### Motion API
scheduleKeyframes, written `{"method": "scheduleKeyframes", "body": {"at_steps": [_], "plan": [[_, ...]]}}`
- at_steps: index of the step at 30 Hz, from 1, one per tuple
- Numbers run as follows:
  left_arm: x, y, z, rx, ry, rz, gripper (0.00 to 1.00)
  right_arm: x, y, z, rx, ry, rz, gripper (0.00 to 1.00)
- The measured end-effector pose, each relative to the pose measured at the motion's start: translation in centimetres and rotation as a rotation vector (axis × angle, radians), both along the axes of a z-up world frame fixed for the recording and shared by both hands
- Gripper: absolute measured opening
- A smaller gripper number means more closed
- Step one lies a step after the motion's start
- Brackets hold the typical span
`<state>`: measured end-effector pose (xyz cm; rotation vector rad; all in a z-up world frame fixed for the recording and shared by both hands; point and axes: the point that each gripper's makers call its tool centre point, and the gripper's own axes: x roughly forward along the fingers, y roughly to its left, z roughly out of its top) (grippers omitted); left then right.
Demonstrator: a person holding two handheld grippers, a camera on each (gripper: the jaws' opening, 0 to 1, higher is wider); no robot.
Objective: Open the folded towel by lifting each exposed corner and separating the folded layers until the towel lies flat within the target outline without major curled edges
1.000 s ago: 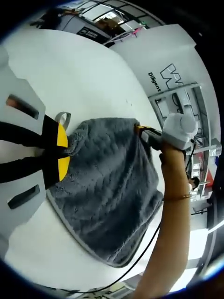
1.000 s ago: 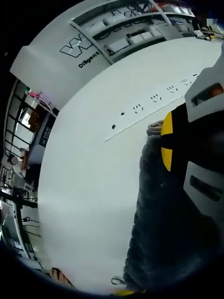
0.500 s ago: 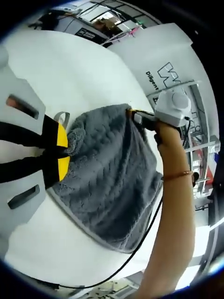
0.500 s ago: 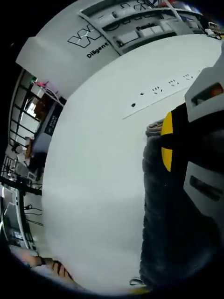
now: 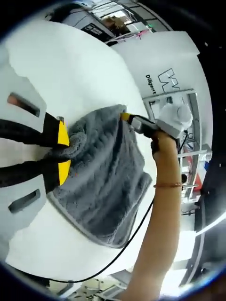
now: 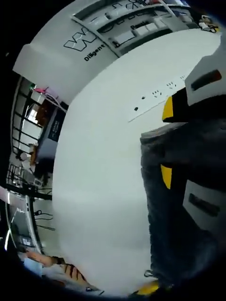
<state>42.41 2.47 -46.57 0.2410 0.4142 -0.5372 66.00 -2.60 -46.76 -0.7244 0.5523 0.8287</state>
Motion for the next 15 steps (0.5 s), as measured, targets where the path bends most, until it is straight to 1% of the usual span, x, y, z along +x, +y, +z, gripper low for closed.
{"method": "scheduleKeyframes", "body": {"at_steps": [2, 3, 4, 5, 6, 8, 9, 10, 12, 13, 15], "plan": [[0.5, 0.4, 1.1, -0.055, -0.043, 0.023, 0.14, -0.3, -0.8, 0.6, -0.006, -0.008, -0.013, 0.46], [0.4, 0.4, 1.3, -0.072, -0.038, 0.027, 0.15, -0.7, -1.2, 0.9, -0.011, -0.002, -0.012, 0.55], [0.4, 0.6, 1.4, -0.07, -0.033, 0.025, 0.18, -1.0, -1.5, 1.1, -0.011, 0.009, -0.011, 0.61], [0.3, 0.6, 1.5, -0.073, -0.028, 0.022, 0.19, -2.0, -2.0, 1.2, -0.005, 0.042, -0.01, 0.65], [0.1, 0.7, 1.7, -0.078, -0.026, 0.022, 0.21, -2.5, -2.5, 1.6, -0.006, 0.052, -0.009, 0.68], [-0.2, 0.8, 2.2, -0.085, -0.036, 0.034, 0.25, -3.4, -3.3, 2.2, -0.006, 0.053, -0.008, 0.7], [-0.4, 0.9, 2.5, -0.089, -0.036, 0.035, 0.28, -4.0, -4.0, 2.9, 0.0, 0.04, -0.007, 0.73], [-0.6, 0.9, 2.7, -0.097, -0.038, 0.036, 0.34, -4.4, -4.6, 3.3, 0.007, 0.033, -0.008, 0.76], [-0.8, 1.1, 3.0, -0.107, -0.036, 0.044, 0.42, -5.4, -5.6, 4.0, 0.019, 0.029, -0.011, 0.83], [-0.8, 1.3, 3.2, -0.109, -0.041, 0.051, 0.48, -6.1, -6.1, 4.4, 0.026, 0.03, -0.011, 0.85], [-0.9, 1.6, 3.4, -0.113, -0.038, 0.059, 0.59, -8.1, -6.6, 5.0, 0.062, 0.049, -0.002, 0.91]]}}
